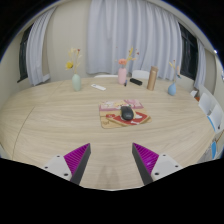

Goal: Arrange mouse

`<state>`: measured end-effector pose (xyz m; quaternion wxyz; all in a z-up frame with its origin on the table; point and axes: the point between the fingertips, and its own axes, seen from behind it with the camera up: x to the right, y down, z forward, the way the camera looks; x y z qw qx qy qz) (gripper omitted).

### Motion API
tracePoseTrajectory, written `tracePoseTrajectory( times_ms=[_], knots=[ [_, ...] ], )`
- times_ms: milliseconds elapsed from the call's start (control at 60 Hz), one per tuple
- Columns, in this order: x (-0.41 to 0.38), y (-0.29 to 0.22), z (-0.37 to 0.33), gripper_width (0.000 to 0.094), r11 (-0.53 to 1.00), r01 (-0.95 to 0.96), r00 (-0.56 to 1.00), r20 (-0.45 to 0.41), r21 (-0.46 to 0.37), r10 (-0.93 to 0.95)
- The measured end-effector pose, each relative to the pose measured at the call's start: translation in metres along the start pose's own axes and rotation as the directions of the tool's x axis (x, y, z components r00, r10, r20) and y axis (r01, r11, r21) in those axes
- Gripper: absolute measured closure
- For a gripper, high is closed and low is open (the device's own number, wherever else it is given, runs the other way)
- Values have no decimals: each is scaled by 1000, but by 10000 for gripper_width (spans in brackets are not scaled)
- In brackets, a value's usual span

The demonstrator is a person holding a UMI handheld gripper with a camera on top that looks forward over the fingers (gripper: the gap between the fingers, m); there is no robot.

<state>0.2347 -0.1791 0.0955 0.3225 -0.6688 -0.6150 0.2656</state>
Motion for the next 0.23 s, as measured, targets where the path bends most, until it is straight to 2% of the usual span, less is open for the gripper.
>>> tracePoseTrajectory(
  times_ms=[167,233],
  knots=[
    [6,22,-6,79,1000,-2,999,-46,-27,1],
    [3,23,-7,79,1000,-7,999,-36,-30,6]
  ],
)
